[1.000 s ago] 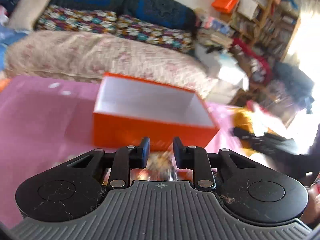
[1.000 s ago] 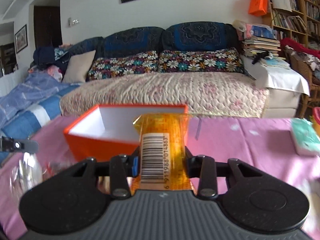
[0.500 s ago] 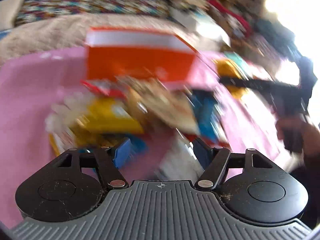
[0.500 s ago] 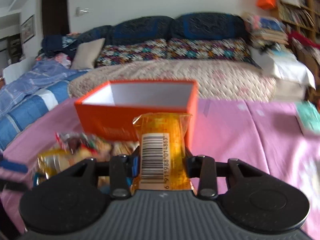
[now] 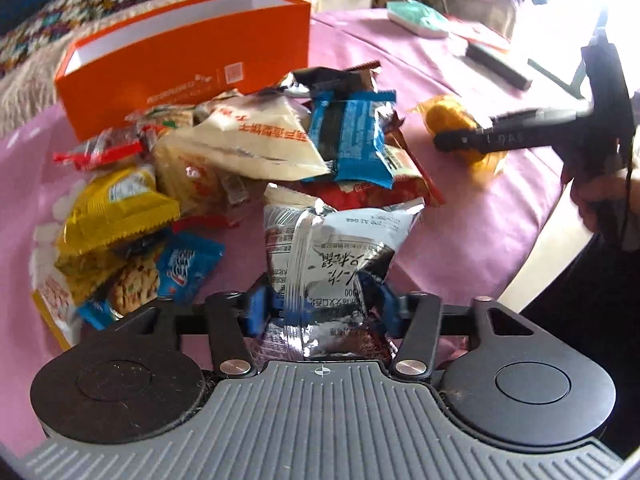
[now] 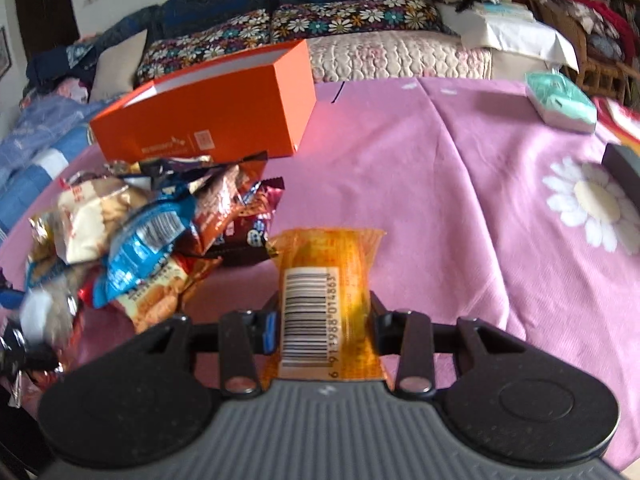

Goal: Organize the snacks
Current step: 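Carry both packets into the orange box and open both tools to release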

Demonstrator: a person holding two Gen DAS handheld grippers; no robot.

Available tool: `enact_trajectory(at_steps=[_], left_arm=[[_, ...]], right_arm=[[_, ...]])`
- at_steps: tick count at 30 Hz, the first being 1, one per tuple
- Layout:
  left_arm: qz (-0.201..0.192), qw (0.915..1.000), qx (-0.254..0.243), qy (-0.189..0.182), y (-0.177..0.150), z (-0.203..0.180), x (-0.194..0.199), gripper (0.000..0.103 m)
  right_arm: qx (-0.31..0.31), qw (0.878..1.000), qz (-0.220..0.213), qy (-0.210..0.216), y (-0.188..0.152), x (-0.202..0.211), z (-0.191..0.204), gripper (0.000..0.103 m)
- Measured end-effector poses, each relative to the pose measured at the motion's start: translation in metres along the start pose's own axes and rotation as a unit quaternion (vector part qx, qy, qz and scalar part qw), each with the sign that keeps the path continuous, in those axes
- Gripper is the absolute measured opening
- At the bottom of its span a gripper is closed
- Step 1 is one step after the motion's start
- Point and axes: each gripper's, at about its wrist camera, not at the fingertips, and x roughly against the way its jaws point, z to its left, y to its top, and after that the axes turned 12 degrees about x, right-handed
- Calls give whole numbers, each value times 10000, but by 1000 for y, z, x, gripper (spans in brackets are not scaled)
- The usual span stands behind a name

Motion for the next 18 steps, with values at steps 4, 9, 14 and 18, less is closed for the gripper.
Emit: enact_trajectory(at_steps=[4,9,14,18], left_arm=[[-593,9977,300,133,4,8,42,21],[-1231,9896,733,108,59,38,88,22],[-1566,9817,959,493,147,69,74,22],[-1449,9817,1111,533,217,93,34,22]], right_arm=[[-160,9997,-129,121,2,7,-5,39],[-1,9960,-878,169,55,29,1,39],[372,9890,-1421,188,141,9,21,39],[639,9881,-1362,308,203,-44,39,39]])
